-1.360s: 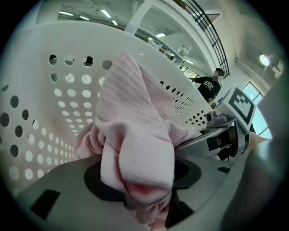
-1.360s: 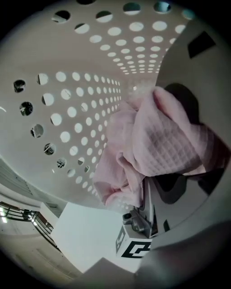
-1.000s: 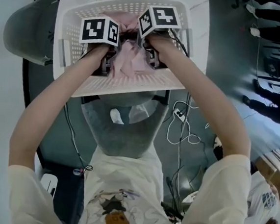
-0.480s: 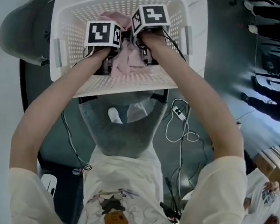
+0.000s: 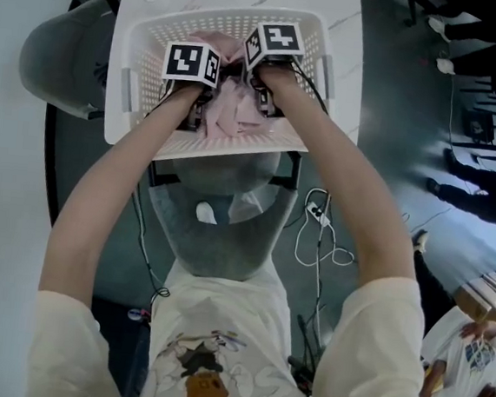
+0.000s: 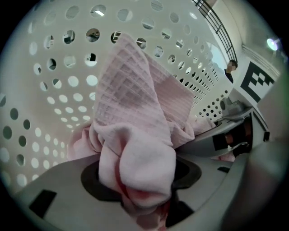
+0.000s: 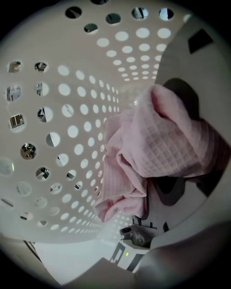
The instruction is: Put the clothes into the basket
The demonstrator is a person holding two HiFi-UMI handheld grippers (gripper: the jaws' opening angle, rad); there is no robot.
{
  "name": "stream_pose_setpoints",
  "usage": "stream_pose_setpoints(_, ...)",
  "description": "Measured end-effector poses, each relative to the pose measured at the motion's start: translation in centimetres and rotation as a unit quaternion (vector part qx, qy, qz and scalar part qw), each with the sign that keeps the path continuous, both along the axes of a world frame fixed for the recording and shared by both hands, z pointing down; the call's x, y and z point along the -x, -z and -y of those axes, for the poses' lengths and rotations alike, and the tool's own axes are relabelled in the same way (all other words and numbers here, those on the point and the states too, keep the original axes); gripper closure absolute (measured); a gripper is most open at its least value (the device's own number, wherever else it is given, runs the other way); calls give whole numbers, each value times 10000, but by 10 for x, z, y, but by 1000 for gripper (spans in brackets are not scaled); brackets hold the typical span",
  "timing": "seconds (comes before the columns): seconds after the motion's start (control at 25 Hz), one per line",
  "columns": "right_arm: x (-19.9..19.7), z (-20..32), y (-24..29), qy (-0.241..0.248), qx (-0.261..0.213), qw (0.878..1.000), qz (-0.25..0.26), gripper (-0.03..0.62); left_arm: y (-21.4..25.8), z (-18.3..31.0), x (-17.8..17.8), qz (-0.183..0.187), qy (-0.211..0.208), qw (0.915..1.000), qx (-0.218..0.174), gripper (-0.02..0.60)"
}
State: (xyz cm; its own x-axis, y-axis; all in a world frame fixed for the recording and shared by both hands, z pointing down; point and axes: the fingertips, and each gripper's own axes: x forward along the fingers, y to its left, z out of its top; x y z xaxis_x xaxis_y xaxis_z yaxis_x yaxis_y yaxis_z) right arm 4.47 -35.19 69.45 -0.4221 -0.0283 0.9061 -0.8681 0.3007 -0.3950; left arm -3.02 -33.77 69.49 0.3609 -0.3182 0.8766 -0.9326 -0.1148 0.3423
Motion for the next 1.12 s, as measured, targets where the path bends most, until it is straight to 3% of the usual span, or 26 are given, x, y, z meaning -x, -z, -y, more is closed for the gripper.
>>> stream_pose_setpoints(0.24,-4,-4,20,-54,-24,10000,15,247,23,-1,8,341,-415,9985,-119,241)
stream_pose_setpoints(0.44,-6,-4,36,-88,-213,9997,4,247,42,-6,17,469,-462,9975,-255,224)
stream_pose_setpoints(0.76,-17,-13,68,-263,-378,9989,14,247,74,-18,23,144,-139,9991,-367,222)
stream_pose_setpoints(0.92,-24,-12,88,-324,-518,9981,-59,247,86,-29,24,8,-116,9997,-223,224)
stream_pose_setpoints(1.12,-27,-16,114,-342,-701,9969,-130,247,113,-34,21,-82,-157,9991,-396,224)
